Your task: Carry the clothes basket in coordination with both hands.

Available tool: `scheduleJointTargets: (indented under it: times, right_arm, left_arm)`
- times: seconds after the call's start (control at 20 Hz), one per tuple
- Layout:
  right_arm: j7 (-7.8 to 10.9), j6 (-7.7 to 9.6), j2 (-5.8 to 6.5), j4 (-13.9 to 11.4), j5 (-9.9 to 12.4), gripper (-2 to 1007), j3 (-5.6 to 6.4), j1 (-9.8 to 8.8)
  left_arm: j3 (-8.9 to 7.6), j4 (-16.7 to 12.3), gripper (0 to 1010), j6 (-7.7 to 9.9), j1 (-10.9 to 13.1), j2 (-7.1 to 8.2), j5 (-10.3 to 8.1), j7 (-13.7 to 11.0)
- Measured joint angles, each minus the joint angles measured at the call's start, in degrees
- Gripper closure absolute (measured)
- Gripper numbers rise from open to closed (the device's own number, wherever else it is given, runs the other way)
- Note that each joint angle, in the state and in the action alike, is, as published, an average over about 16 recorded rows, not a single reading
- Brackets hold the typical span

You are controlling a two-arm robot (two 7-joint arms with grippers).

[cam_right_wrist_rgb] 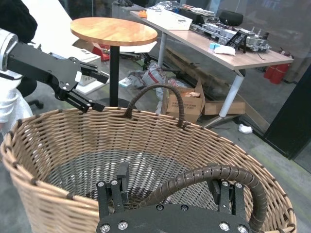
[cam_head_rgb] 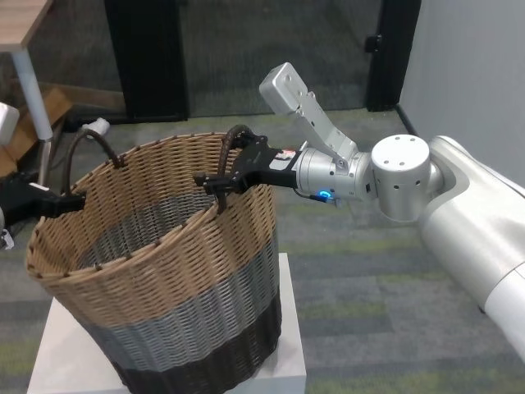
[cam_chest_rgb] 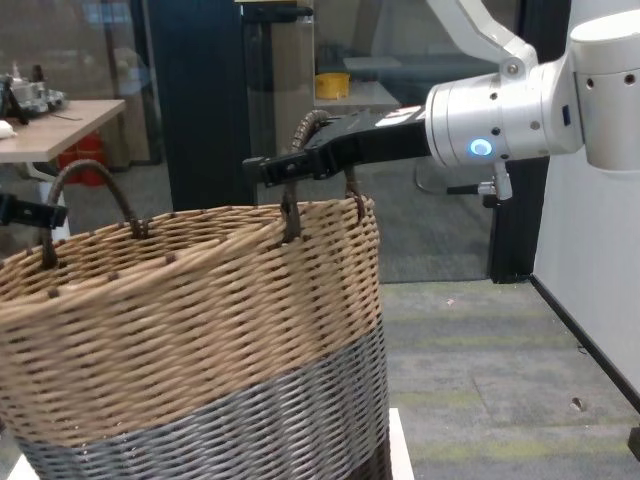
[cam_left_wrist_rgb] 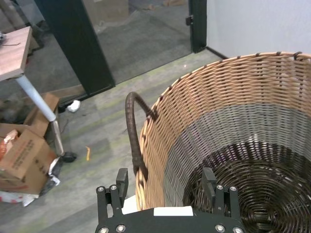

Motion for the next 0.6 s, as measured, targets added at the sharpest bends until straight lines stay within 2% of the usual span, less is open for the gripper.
scheduleJointTargets:
  times: [0.25,0.4,0.6]
  right_arm:
    - [0.0,0.0,0.0,0.01,0.0,0,0.0,0.0]
    - [0.0,0.0,0.0,0.01,0.0,0,0.0,0.0]
    - [0.06,0.01,0.0,0.02,0.0,0,0.0,0.0]
  left_arm:
    - [-0.26,-1.58,8,-0.82,0.29,0.01,1.63,1.45]
    - [-0.55,-2.21,8,-2.85,0.35,-0.24,2.67,2.13]
    - [-1.02,-2.49,8,-6.52,0.27,-0.8,3.97,2.81]
